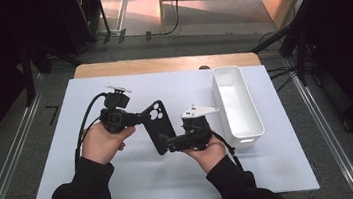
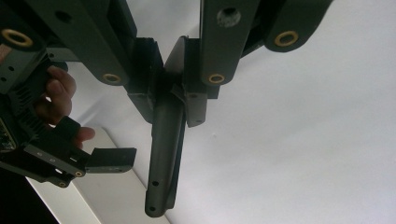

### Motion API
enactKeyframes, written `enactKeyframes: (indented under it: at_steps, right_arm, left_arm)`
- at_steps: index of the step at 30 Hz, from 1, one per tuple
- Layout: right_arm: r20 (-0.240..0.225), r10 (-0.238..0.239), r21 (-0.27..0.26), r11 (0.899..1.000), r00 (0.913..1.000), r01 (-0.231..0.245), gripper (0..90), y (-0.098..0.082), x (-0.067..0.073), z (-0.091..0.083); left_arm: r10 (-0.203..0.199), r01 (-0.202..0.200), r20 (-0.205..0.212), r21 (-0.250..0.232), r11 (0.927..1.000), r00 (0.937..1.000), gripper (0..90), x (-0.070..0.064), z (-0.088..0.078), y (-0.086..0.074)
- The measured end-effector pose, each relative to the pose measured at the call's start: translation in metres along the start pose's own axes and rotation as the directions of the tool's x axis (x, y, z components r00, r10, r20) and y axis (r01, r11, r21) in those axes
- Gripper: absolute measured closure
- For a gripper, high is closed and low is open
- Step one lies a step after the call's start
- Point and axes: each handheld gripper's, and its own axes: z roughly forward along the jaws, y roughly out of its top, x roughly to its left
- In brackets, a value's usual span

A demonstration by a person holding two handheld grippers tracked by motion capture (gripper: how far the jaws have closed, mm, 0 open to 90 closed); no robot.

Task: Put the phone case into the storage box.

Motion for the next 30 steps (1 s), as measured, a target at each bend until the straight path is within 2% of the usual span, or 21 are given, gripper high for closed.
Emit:
enactKeyframes:
  at_steps: [10,22,30]
  right_arm:
    - [0.003,-0.02,0.012,1.0,0.9998,0.02,0.0,0.012,0.008,0.006]
    - [0.039,-0.051,0.028,0.998,0.998,0.05,0.0,0.021,0.011,0.02]
    - [0.026,-0.059,0.023,0.998,0.9979,0.059,0.0,0.026,0.01,0.028]
  left_arm:
    - [-0.009,0.009,0.006,0.004,1.0,0.9999,79.2,0.001,0.003,0.002]
    - [-0.009,0.009,0.017,0.0,1.0,0.9998,79.2,-0.001,0.004,0.002]
    - [-0.023,0.023,0.032,0.003,0.9997,0.9992,79.1,-0.001,0.007,0.002]
